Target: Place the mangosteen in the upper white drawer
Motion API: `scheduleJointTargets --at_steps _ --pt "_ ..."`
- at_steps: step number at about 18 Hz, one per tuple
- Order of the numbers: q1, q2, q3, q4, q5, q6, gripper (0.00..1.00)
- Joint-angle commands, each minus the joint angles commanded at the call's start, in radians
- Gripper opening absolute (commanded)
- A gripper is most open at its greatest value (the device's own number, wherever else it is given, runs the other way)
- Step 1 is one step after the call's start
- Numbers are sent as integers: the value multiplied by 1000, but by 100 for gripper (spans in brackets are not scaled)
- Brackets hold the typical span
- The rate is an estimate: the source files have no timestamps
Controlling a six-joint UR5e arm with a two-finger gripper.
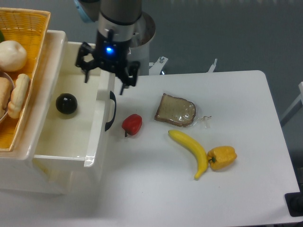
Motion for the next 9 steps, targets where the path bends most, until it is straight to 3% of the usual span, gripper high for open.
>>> scheduleJointTargets --at_steps 4,9 --pt "8 -34 -6 2 124 64 100" --pt "35 -75 -18 14 194 78 100"
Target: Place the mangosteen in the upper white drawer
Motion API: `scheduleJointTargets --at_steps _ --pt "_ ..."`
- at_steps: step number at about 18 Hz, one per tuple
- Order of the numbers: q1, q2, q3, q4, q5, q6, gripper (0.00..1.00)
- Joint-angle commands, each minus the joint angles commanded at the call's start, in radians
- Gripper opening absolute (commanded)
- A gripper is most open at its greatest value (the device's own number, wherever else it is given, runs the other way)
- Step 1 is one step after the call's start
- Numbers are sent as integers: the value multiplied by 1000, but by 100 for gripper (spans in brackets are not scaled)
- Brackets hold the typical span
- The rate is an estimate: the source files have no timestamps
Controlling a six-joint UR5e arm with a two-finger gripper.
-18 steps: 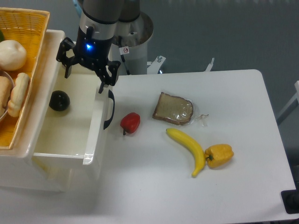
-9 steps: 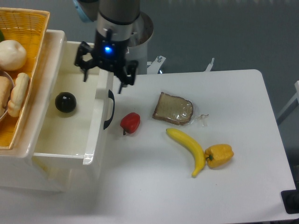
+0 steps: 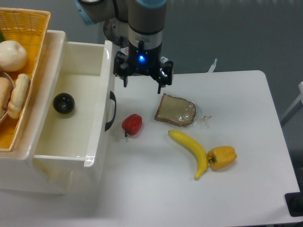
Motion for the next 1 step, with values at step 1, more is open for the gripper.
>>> scheduleJointTargets --at_steps 1 --pt "5 -11 0 8 9 0 100"
